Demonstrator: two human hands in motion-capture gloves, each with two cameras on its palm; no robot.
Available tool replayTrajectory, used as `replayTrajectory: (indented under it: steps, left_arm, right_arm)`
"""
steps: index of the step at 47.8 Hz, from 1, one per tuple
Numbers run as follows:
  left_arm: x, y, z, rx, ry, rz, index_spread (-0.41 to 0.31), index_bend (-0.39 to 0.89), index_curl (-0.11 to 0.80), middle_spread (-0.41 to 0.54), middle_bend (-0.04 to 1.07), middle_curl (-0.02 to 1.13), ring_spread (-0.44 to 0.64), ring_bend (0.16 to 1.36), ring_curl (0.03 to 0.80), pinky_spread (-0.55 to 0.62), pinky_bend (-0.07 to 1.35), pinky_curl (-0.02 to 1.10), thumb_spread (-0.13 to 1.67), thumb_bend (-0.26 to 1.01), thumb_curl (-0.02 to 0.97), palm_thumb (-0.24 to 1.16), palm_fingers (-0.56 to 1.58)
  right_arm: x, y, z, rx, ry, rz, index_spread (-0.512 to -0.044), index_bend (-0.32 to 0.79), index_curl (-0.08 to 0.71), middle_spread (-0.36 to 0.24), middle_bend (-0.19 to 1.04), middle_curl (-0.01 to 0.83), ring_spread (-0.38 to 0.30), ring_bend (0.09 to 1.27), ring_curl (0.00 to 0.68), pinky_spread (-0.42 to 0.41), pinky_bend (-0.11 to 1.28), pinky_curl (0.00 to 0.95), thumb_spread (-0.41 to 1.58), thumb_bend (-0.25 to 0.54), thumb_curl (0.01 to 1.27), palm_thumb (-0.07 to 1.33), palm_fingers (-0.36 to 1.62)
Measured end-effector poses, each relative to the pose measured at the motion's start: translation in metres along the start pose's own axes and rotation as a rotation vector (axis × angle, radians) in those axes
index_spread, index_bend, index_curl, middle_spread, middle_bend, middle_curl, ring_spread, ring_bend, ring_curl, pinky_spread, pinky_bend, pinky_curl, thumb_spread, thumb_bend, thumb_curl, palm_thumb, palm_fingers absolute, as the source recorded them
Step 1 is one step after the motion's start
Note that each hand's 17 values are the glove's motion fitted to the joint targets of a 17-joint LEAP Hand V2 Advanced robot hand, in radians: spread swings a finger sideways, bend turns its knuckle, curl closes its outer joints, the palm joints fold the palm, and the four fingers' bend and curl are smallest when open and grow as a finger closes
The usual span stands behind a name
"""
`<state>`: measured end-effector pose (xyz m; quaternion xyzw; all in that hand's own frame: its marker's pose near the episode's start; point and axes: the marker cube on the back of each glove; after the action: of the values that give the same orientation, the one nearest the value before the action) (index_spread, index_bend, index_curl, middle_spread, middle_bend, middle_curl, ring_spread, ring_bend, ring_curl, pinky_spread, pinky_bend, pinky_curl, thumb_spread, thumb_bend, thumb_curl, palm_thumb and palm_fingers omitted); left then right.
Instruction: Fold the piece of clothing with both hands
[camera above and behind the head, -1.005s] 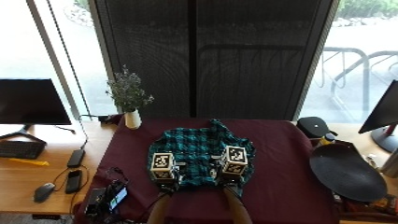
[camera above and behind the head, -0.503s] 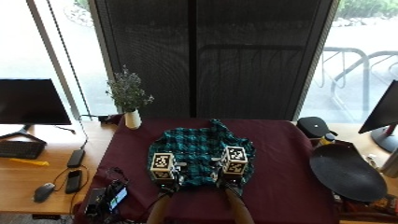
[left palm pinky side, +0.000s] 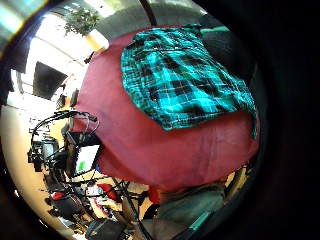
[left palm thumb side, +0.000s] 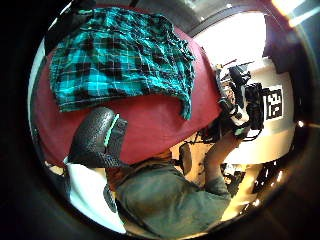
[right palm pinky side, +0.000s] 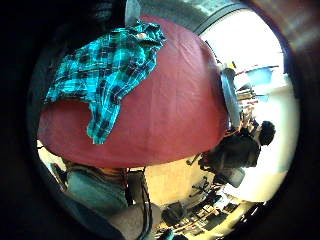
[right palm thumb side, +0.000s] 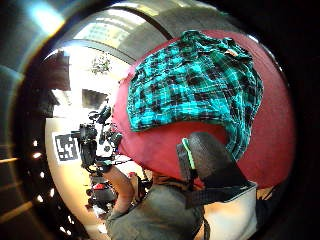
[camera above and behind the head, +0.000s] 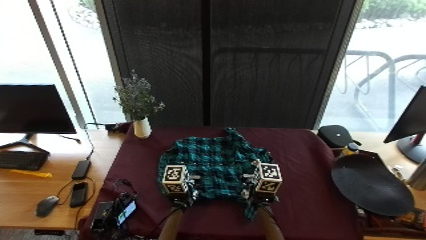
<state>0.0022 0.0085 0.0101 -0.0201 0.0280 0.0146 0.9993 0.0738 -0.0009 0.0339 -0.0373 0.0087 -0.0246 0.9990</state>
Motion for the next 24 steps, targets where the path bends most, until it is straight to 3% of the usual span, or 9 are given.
replayTrajectory:
  steps: [9, 19, 24]
  left_arm:
    - [-0.007, -0.010, 0.033, -0.015, -0.004, 0.001, -0.109, 0.11, 0.304, -0.061, 0.20, 0.40, 0.05, 0.53, 0.340, 0.26, 0.32, 0.32, 1.11, -0.02, 0.323, 0.49, 0.51]
    - [-0.026, -0.010, 0.065, -0.141, -0.061, -0.051, -0.081, 0.09, 0.273, -0.035, 0.19, 0.41, 0.07, 0.57, 0.357, 0.25, 0.38, 0.36, 1.09, -0.02, 0.335, 0.50, 0.43]
    - [-0.031, -0.007, 0.080, -0.217, -0.071, -0.052, -0.070, 0.09, 0.260, -0.011, 0.17, 0.41, 0.08, 0.57, 0.357, 0.22, 0.46, 0.38, 1.08, -0.02, 0.337, 0.49, 0.40]
  right_arm:
    - [0.017, -0.015, 0.044, -0.013, -0.008, 0.008, -0.335, 0.10, 0.257, 0.013, 0.20, 0.302, 0.164, 0.29, 0.274, 0.253, 0.62, 0.356, 1.17, 0.008, 0.34, 0.57, 0.22]
    - [0.030, -0.035, 0.097, -0.121, -0.014, 0.008, -0.320, 0.09, 0.224, 0.021, 0.19, 0.317, 0.164, 0.33, 0.294, 0.244, 0.68, 0.372, 1.13, -0.023, 0.35, 0.57, 0.15]
    - [0.021, -0.020, 0.084, -0.122, 0.033, 0.007, -0.311, 0.10, 0.214, 0.023, 0.19, 0.323, 0.164, 0.33, 0.295, 0.234, 0.71, 0.378, 1.10, -0.026, 0.35, 0.57, 0.13]
